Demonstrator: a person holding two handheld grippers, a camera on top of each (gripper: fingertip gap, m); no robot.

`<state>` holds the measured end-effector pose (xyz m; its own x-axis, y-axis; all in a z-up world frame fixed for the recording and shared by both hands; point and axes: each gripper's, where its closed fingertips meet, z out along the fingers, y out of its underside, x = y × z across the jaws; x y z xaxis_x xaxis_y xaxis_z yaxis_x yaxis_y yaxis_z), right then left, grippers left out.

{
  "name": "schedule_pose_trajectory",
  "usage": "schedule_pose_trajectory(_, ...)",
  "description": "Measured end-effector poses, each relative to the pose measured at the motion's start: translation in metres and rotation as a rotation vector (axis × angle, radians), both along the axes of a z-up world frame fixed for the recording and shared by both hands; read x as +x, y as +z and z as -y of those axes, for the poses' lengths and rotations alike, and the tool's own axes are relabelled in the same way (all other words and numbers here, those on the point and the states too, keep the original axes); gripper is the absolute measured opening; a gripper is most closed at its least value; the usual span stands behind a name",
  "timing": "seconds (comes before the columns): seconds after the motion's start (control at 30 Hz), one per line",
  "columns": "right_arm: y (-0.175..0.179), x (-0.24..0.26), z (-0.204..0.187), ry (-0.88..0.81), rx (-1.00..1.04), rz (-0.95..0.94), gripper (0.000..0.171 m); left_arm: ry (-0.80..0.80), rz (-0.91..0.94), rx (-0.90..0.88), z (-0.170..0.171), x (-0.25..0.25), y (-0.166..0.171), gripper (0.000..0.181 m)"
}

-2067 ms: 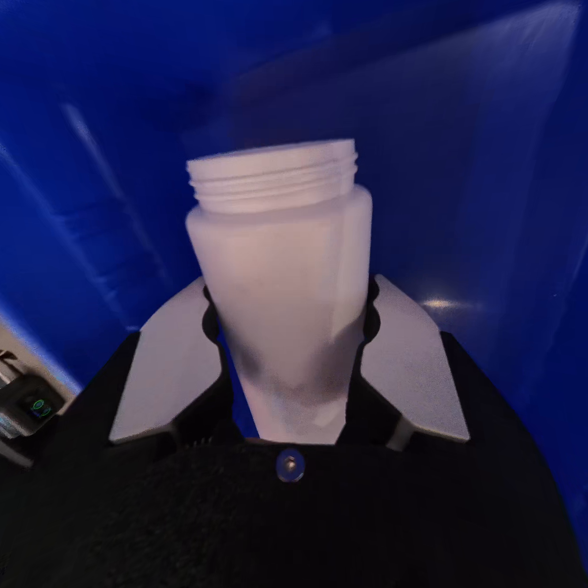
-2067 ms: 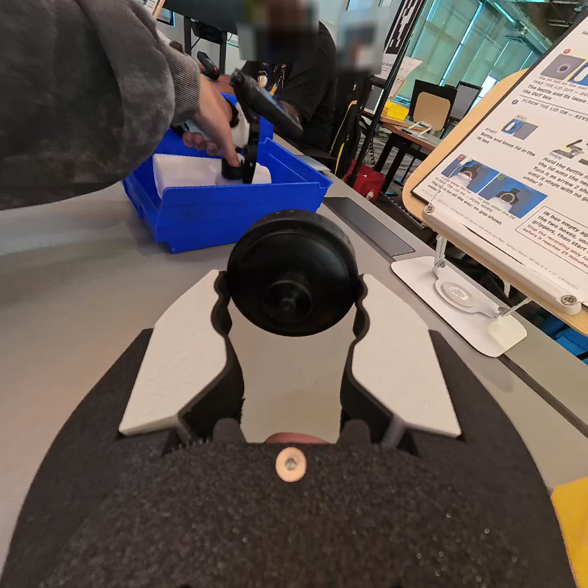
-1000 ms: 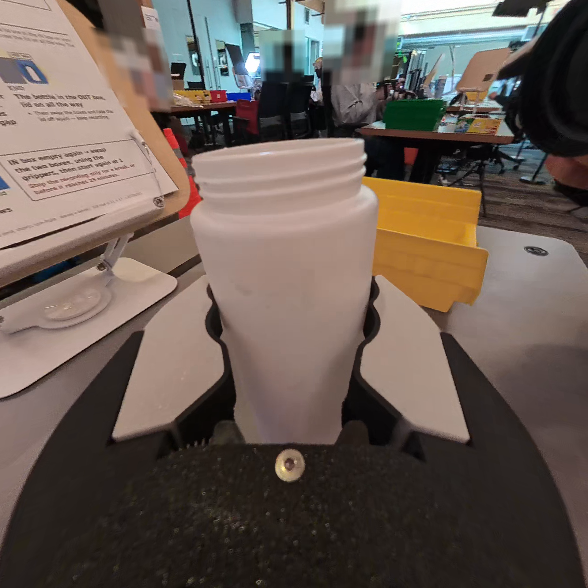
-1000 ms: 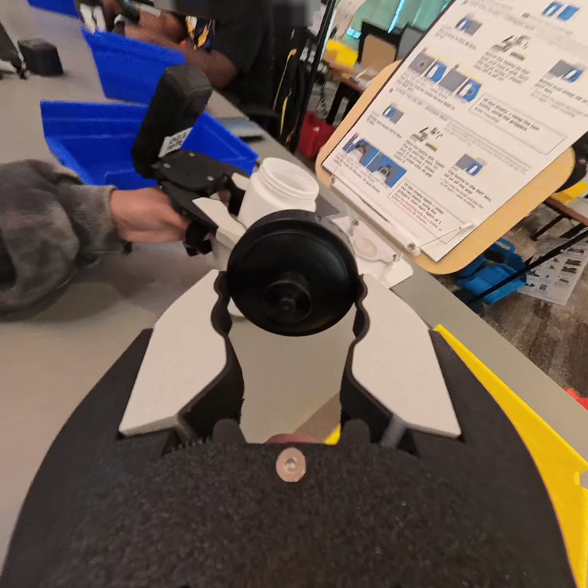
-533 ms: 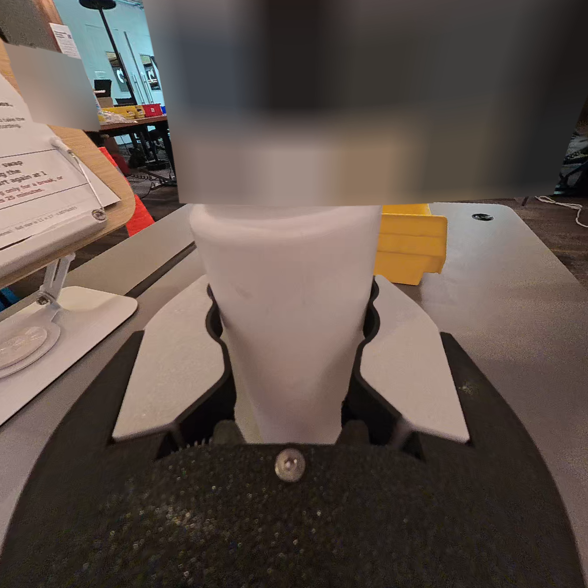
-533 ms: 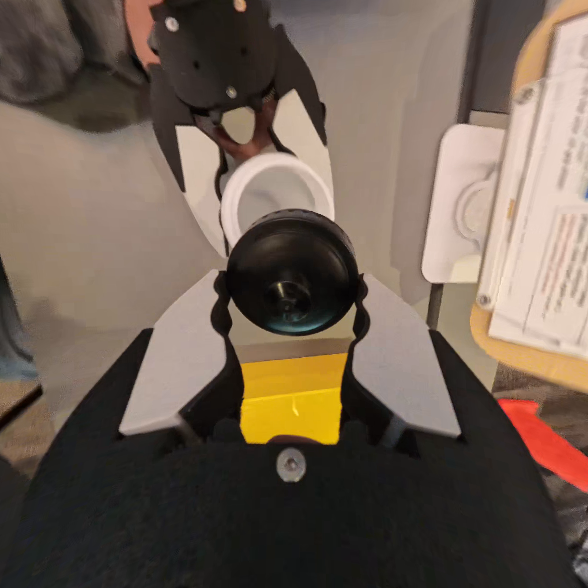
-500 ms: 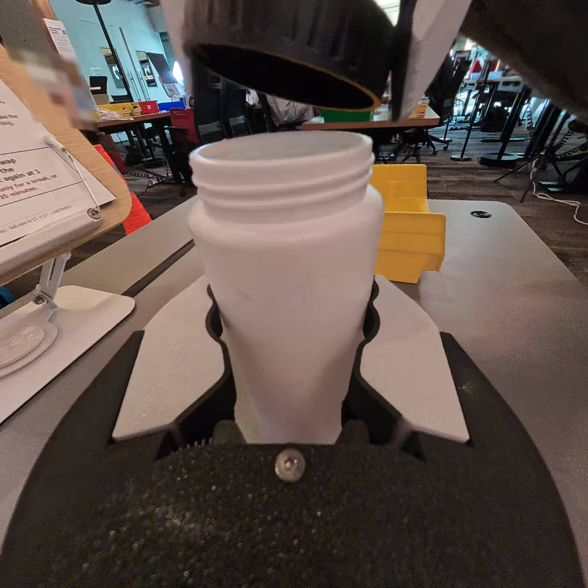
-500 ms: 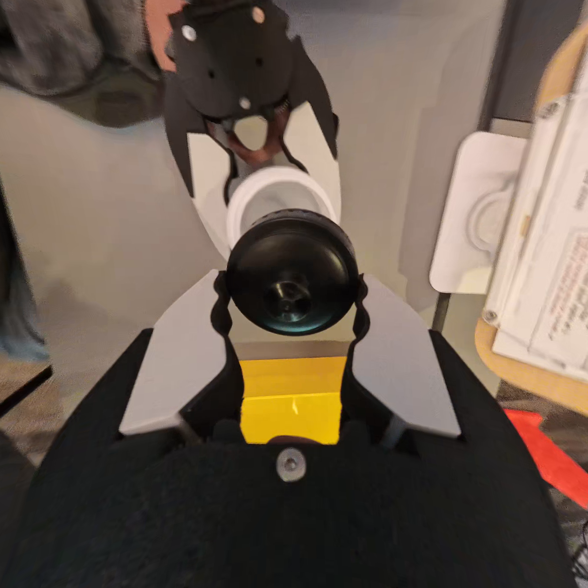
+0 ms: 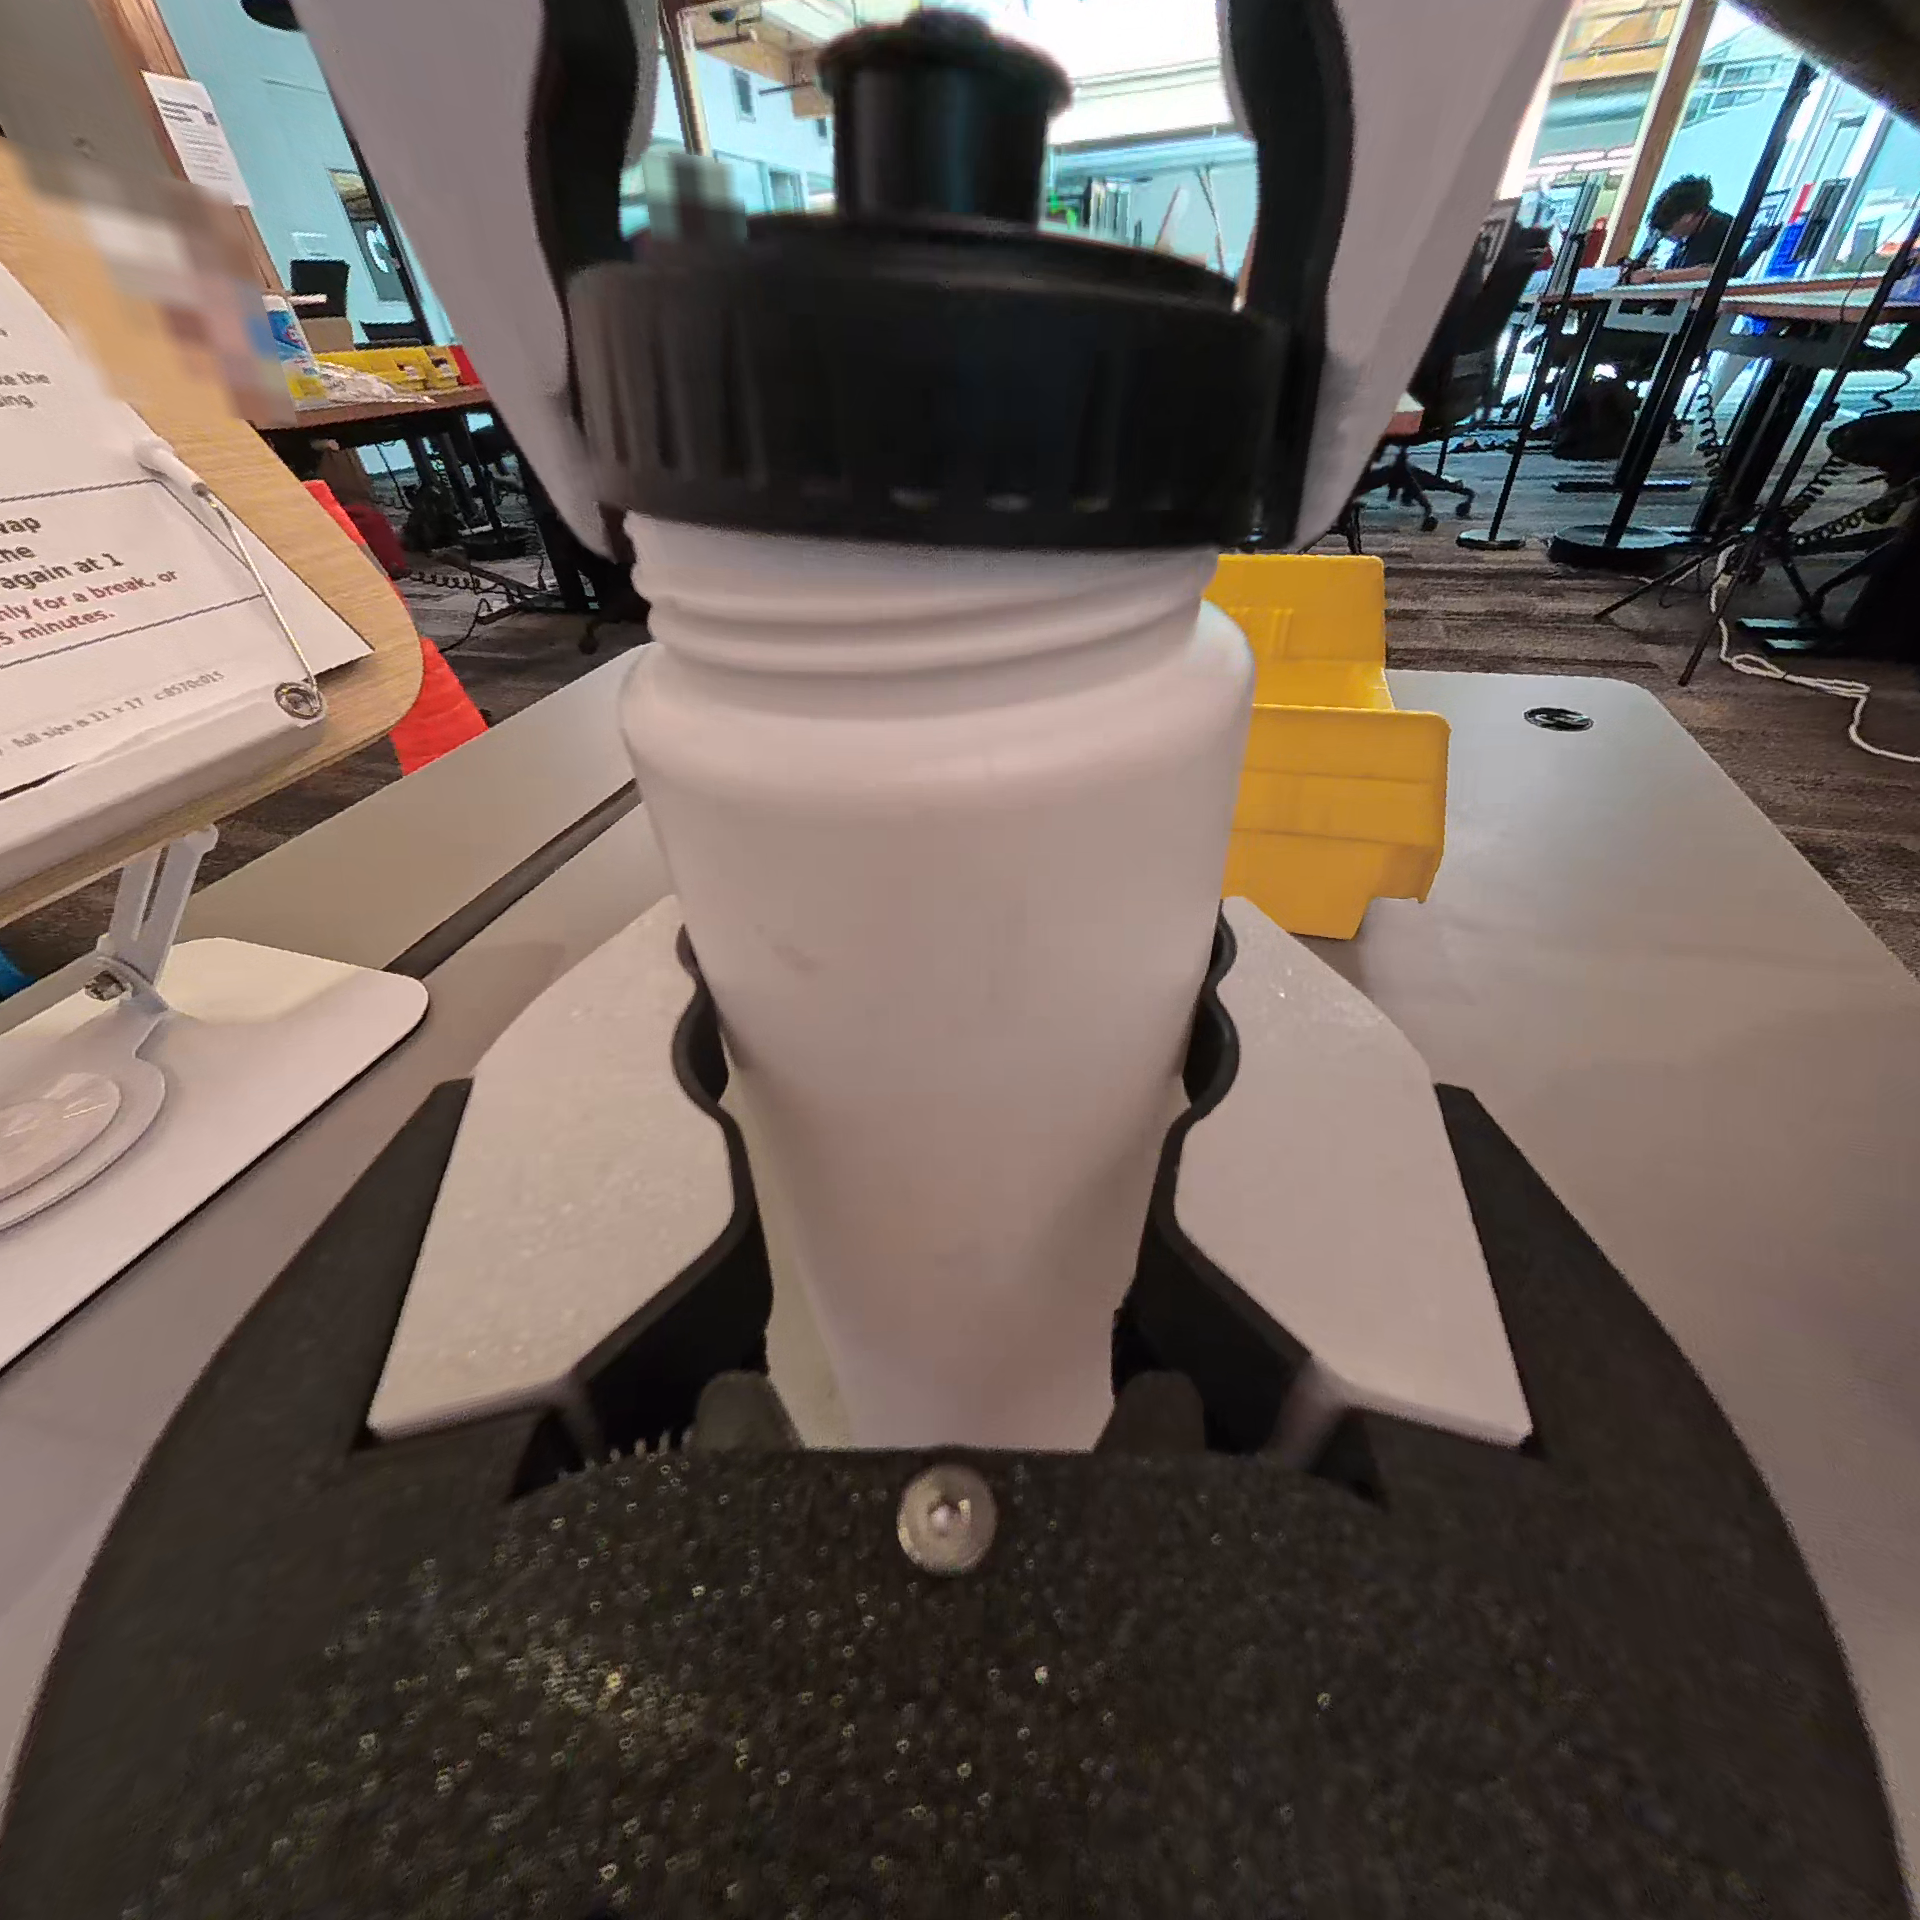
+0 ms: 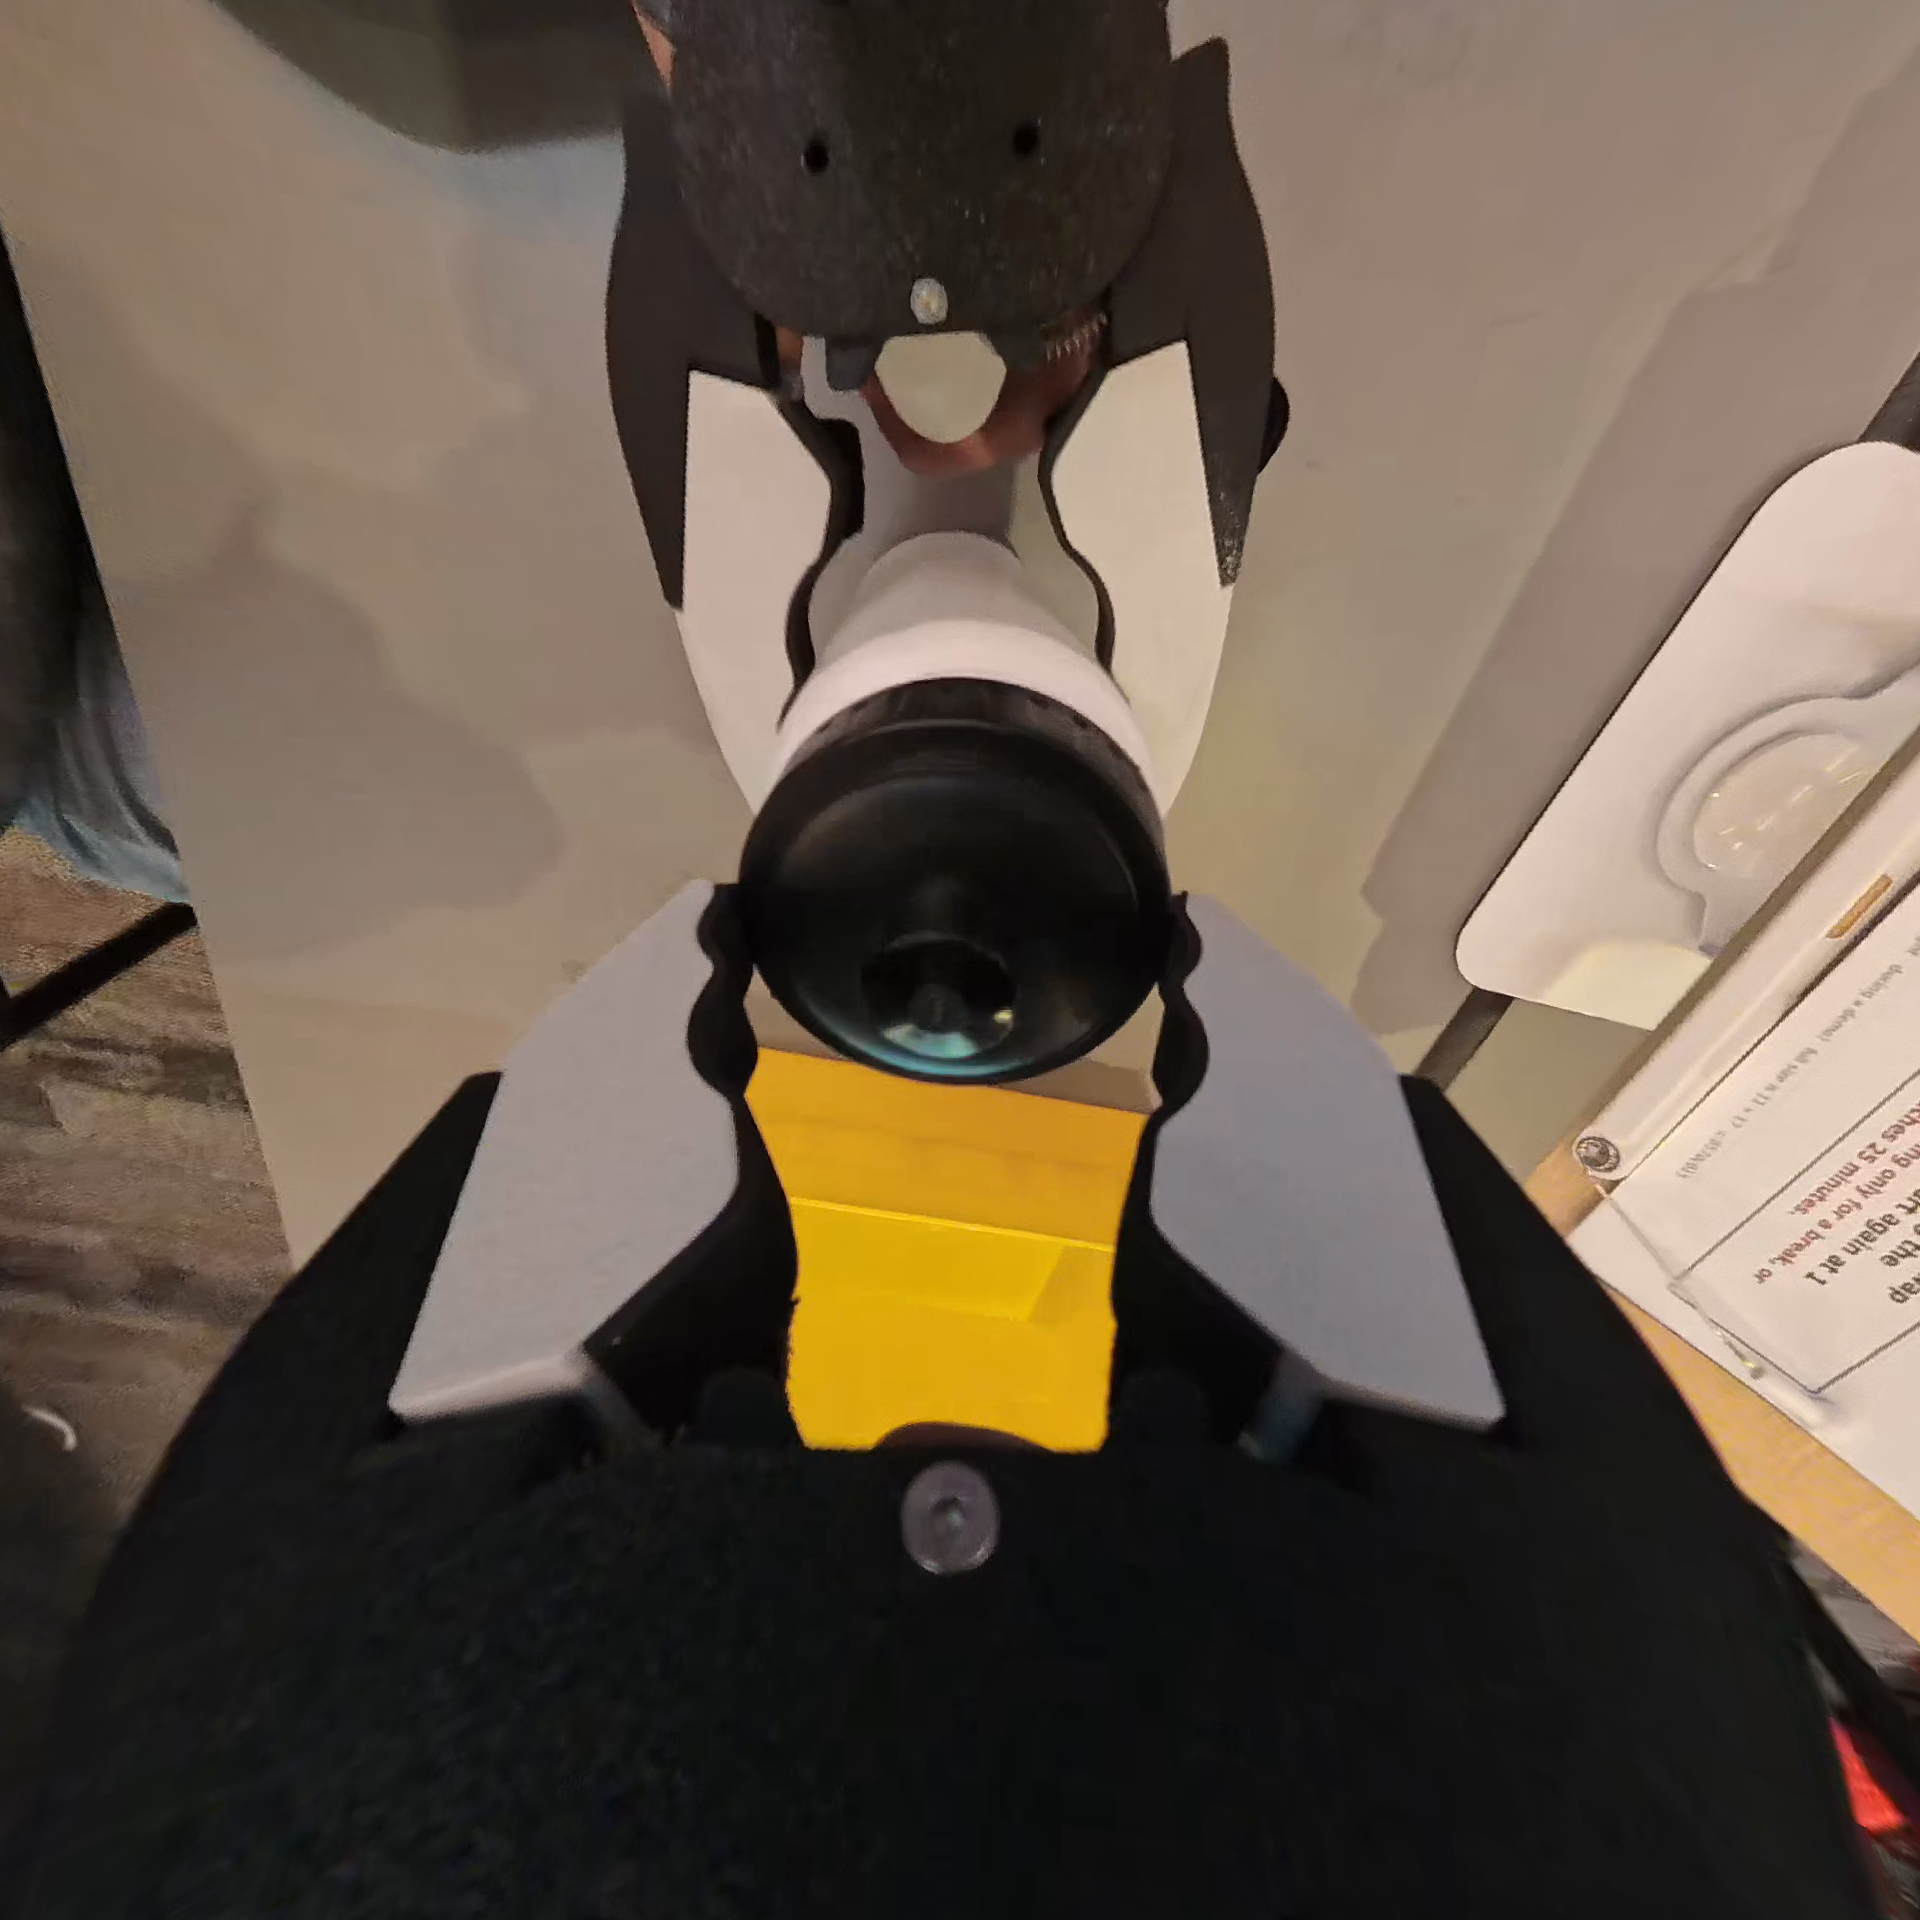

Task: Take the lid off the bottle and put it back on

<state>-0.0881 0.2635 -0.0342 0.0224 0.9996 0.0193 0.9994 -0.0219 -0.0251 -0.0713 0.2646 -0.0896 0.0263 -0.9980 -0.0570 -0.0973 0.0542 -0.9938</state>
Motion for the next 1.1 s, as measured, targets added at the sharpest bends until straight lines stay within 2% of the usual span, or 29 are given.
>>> schedule_pose_trajectory(0.5,0.0005,-0.0007,0.0016,0.183,-0.087,0.257,0.076,-0.019,-0.017,0.001,0.0028,-0.0008,-0.0008,0.087)
schedule_pose_trajectory(0.67,-0.0006,-0.0027,0.0053,0.142,-0.123,0.143,0.076,-0.022,-0.014,0.01,0.0044,-0.0002,-0.0005,0.087)
schedule_pose_trajectory(0.83,-0.0012,-0.0031,0.0058,0.226,-0.074,0.046,0.076,-0.03,-0.006,0.011,0.0058,0.0006,-0.0002,0.087)
schedule_pose_trajectory(1.1,-0.0001,-0.0054,0.0043,0.244,-0.06,-0.022,0.075,-0.036,0.0,0.002,0.0053,-0.0003,-0.0001,0.087)
